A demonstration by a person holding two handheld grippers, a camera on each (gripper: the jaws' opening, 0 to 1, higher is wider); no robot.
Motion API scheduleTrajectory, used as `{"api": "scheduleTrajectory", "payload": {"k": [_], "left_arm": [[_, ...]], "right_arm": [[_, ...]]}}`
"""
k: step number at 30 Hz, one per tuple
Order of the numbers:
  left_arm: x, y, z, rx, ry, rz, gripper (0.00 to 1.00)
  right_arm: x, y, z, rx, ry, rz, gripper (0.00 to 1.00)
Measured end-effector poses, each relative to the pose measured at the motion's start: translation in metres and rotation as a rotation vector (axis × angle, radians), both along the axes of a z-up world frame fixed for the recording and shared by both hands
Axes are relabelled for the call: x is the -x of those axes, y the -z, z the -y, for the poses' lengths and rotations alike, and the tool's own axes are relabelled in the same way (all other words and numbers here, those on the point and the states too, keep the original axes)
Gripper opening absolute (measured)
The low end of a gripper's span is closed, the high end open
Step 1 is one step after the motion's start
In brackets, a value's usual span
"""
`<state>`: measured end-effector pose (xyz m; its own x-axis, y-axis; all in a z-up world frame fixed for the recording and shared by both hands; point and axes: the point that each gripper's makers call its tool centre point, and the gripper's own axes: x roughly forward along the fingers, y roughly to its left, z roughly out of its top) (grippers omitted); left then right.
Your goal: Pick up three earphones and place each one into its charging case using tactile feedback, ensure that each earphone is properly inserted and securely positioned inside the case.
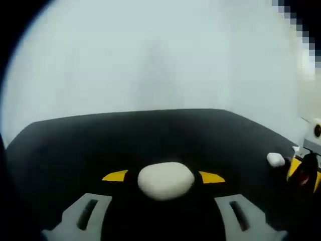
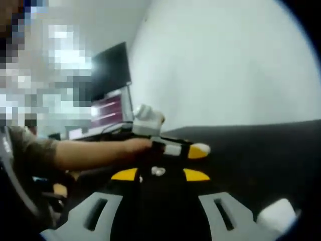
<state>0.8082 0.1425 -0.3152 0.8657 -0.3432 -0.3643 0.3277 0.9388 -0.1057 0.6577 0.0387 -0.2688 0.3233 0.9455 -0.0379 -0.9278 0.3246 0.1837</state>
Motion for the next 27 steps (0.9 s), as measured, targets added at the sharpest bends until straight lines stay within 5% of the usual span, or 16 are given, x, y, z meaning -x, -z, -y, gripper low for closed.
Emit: {"api": "scheduleTrajectory", "payload": {"k": [7, 18, 27], "left_arm": [[-0.002, 0.004, 0.001, -0.009, -0.015, -0.003, 0.51], [-0.005, 0.002, 0.004, -0.118, -0.005, 0.023, 0.44], [0.006, -0.021, 0.003, -0.111, 0.040, 0.088, 0.43]], "right_arm": [[0.000, 0.000, 0.001, 0.001, -0.003, 0.000, 0.34], [0.000, 0.000, 0.002, 0.001, 0.000, 0.004, 0.34], [0.000, 0.002, 0.000, 0.008, -0.004, 0.004, 0.34]]}}
